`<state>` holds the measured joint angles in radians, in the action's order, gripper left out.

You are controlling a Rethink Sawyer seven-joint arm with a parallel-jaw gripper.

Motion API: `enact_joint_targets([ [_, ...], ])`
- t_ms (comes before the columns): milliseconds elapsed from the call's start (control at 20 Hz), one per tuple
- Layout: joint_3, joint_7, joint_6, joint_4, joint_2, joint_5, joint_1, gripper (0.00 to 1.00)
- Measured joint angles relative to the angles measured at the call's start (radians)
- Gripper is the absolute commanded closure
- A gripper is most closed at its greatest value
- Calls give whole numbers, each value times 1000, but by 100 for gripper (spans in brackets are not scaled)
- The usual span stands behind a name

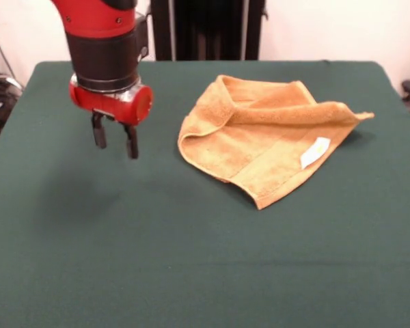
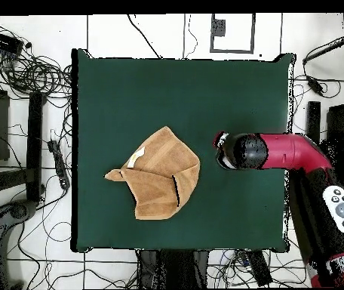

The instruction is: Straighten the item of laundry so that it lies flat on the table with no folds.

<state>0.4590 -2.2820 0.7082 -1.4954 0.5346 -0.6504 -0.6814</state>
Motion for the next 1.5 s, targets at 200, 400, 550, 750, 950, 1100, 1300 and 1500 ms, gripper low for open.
enact_joint_targets([
  [200, -37, -8, 0, -8, 50, 19, 91, 0],
  [400, -58, -17, 0, -32, 117, 82, 194, 0],
  [550, -70, -17, 0, -49, 152, 136, 249, 0],
  [750, -113, -21, 0, -91, 201, 235, 329, 0],
  [950, -148, -23, 0, -146, 235, 312, 370, 0],
  [1100, -166, -23, 0, -168, 234, 333, 371, 0],
  [1300, -199, -23, -1, -181, 215, 335, 354, 0],
  [1500, -230, -23, -21, -181, 186, 335, 329, 0],
])
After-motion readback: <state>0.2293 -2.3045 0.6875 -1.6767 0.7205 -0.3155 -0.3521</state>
